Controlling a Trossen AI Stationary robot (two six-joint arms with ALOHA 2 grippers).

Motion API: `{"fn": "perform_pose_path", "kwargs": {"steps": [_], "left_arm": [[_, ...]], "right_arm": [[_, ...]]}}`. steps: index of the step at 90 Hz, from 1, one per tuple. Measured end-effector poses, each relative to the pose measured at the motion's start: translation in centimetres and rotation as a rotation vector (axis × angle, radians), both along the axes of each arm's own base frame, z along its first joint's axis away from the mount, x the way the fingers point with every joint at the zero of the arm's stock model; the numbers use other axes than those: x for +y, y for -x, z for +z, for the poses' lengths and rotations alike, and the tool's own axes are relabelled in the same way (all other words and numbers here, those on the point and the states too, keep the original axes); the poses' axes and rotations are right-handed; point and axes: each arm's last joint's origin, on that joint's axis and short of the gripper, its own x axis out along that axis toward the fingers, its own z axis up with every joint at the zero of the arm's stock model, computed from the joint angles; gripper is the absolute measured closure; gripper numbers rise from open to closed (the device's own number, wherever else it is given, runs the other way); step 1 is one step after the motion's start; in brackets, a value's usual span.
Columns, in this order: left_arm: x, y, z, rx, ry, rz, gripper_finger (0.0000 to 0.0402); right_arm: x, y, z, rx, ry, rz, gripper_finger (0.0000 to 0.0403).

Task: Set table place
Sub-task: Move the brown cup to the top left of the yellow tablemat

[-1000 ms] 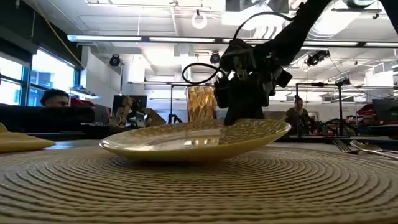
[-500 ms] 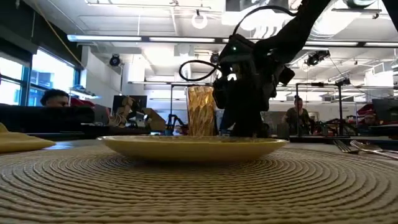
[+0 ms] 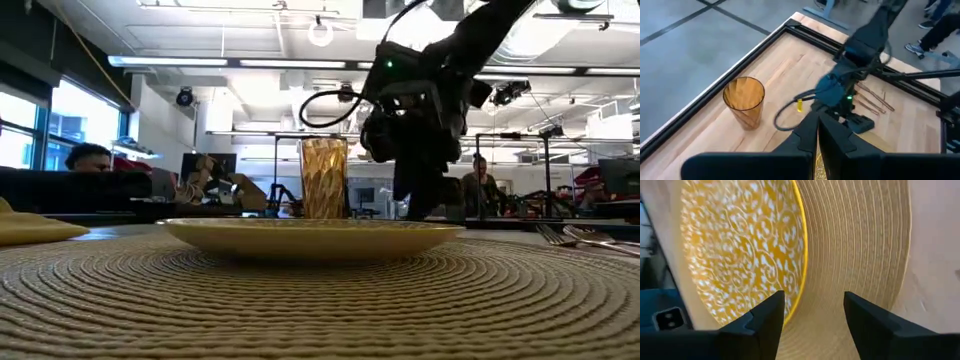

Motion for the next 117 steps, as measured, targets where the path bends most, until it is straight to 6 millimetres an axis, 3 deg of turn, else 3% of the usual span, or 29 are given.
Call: {"fn": "perform_pose_path", "kwargs": {"steps": [8, 19, 38, 54, 66, 76, 91, 103, 117], "left_arm": [[1.4, -1.9, -1.5, 0.084, -0.024, -0.055, 0.0401], [4.1, -4.8, -4.4, 0.216, -0.038, -0.141, 0.0389], [8.8, -10.0, -10.5, 0.394, -0.136, -0.266, 0.0321], [12.4, -12.2, -15.5, 0.489, -0.053, -0.239, 0.0254], [13.9, -12.8, -17.9, 0.542, -0.019, -0.228, 0.0245], [14.1, -13.2, -18.9, 0.579, -0.033, -0.239, 0.0281], [13.7, -13.5, -19.3, 0.605, -0.062, -0.275, 0.0386], [12.1, -12.9, -18.5, 0.642, -0.033, -0.291, 0.0398], [8.2, -11.0, -16.6, 0.739, 0.172, -0.289, 0.0400]], "right_arm": [[0.1, 1.2, 2.8, -0.033, 0.041, -0.024, 0.0245], [0.2, 4.4, 6.9, -0.038, 0.145, -0.076, 0.0256], [0.3, 10.1, 12.5, -0.136, 0.271, -0.248, 0.0259], [0.4, 12.6, 14.9, -0.244, 0.282, -0.374, 0.0259], [0.5, 13.3, 15.5, -0.273, 0.285, -0.400, 0.0259], [0.5, 13.4, 15.4, -0.259, 0.291, -0.391, 0.0259], [0.5, 13.4, 15.3, -0.267, 0.328, -0.343, 0.0259], [0.5, 13.4, 15.3, -0.274, 0.357, -0.305, 0.0259], [0.5, 13.4, 15.3, -0.287, 0.396, -0.248, 0.0259]]}}
